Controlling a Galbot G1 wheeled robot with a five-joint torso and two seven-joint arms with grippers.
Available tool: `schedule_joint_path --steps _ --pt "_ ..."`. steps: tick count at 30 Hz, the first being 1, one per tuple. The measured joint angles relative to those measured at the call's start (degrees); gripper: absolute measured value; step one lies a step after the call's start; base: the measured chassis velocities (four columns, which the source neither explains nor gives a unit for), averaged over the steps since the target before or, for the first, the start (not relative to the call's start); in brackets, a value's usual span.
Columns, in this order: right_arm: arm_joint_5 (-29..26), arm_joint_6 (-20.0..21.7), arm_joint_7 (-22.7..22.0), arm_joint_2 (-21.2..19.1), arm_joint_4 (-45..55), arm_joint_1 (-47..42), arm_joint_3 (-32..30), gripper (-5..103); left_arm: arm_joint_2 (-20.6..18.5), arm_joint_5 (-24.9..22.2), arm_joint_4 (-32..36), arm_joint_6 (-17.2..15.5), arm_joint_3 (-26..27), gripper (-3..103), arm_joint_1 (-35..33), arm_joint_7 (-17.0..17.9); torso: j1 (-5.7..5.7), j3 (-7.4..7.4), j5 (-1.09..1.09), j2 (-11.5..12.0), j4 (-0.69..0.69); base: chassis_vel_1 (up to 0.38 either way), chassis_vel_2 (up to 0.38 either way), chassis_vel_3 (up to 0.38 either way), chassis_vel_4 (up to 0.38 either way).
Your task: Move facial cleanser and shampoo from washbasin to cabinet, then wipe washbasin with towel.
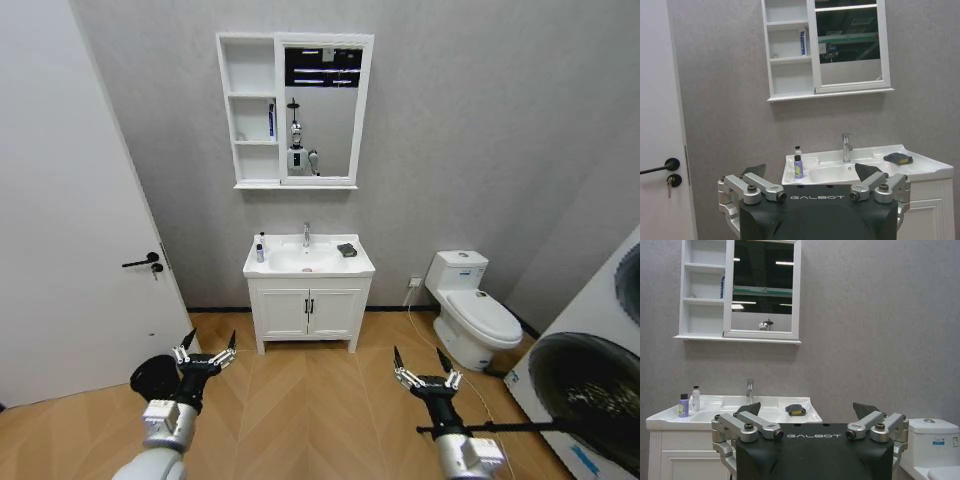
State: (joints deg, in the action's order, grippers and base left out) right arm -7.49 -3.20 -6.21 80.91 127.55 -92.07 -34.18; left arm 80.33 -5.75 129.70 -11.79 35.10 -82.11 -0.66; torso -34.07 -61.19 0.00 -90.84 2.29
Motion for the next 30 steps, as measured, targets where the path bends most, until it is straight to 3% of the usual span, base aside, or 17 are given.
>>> schedule_joint_path --steps 21,30 --pt "-0.88 -1.65 1.36 0.01 -1.67 0.49 0.6 100 0.39 0.12 0.02 -0.41 -0.01 98 -0.86 -0.15 0.01 0.0 0.0 0.0 0.0 0.0 0.0 0.0 0.0" --pt "-0.53 -1.79 1.37 -0.12 -0.25 -0.44 0.25 100 0.61 0.08 -0.77 -0.41 -0.76 98 -0.31 -0.23 0.02 0.0 -0.01 -0.01 0.0 -0.103 0.098 0.119 -0.109"
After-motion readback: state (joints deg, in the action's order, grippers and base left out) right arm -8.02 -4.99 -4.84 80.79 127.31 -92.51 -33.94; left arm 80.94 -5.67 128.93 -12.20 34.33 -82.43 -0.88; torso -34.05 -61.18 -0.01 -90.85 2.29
